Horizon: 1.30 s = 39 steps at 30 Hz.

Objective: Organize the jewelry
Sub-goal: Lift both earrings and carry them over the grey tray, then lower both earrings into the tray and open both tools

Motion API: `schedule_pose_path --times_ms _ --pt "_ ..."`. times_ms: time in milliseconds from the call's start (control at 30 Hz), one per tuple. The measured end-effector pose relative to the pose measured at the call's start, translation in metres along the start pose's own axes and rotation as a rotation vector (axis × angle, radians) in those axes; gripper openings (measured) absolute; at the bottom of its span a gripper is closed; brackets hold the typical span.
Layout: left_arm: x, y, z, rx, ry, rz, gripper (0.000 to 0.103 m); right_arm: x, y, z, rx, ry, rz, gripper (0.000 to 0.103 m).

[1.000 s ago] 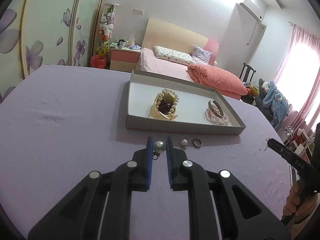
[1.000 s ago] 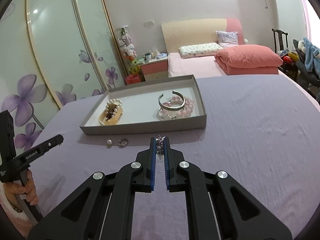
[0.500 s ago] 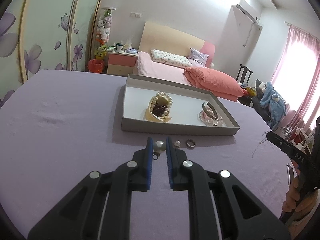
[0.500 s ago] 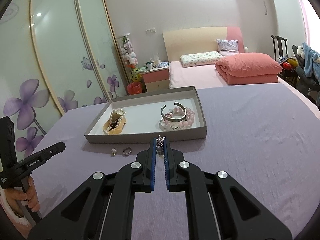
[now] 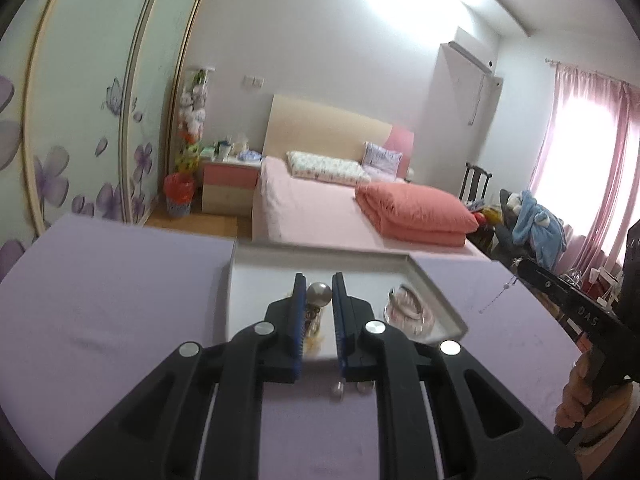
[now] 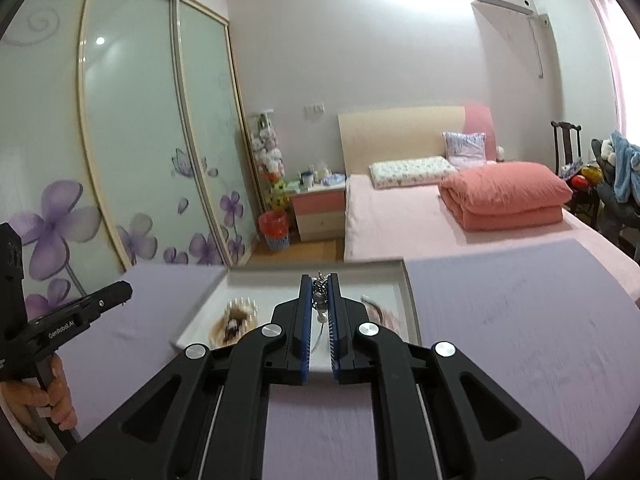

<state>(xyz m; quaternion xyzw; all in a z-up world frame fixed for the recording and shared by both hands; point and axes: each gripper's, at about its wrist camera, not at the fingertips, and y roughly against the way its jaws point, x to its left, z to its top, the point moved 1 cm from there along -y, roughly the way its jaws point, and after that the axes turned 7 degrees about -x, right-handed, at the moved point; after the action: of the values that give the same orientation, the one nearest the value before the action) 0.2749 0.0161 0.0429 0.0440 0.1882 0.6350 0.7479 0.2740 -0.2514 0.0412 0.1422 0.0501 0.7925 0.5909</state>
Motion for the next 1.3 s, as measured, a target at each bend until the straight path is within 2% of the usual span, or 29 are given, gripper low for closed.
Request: schedule_pose_path --times_ms 167,467,800,1167,1233,1300 --pt "-0.01 -0.024 0.013 -0.034 -0.008 -0.02 0.014 -0.003 -0.025 0.006 -0.017 -0.012 0.0 0.008" --pt "-0.013 -0.063 0.019 -0.037 -0.014 -0.029 0.014 -0.006 -0.06 0.001 0.008 -0.027 0.006 0.008" --pt "-0.005 -0.096 0.011 -0.016 0.009 -0.021 0.014 -0.007 -0.083 -0.008 0.023 -0.035 0.014 0.008" --pt "0.0 -0.125 -0.01 0.028 0.01 -0.022 0.014 -0.01 -0.11 -0.027 0.081 -0.039 0.008 0.009" --pt "-0.001 -0.128 -0.015 0.039 0.006 -0.023 0.014 -0.01 -0.111 -0.03 0.093 -0.038 0.004 0.011" --pt "-0.001 -0.131 -0.017 0.046 0.004 -0.026 0.014 -0.012 -0.113 -0.032 0.107 -0.05 0.007 0.023"
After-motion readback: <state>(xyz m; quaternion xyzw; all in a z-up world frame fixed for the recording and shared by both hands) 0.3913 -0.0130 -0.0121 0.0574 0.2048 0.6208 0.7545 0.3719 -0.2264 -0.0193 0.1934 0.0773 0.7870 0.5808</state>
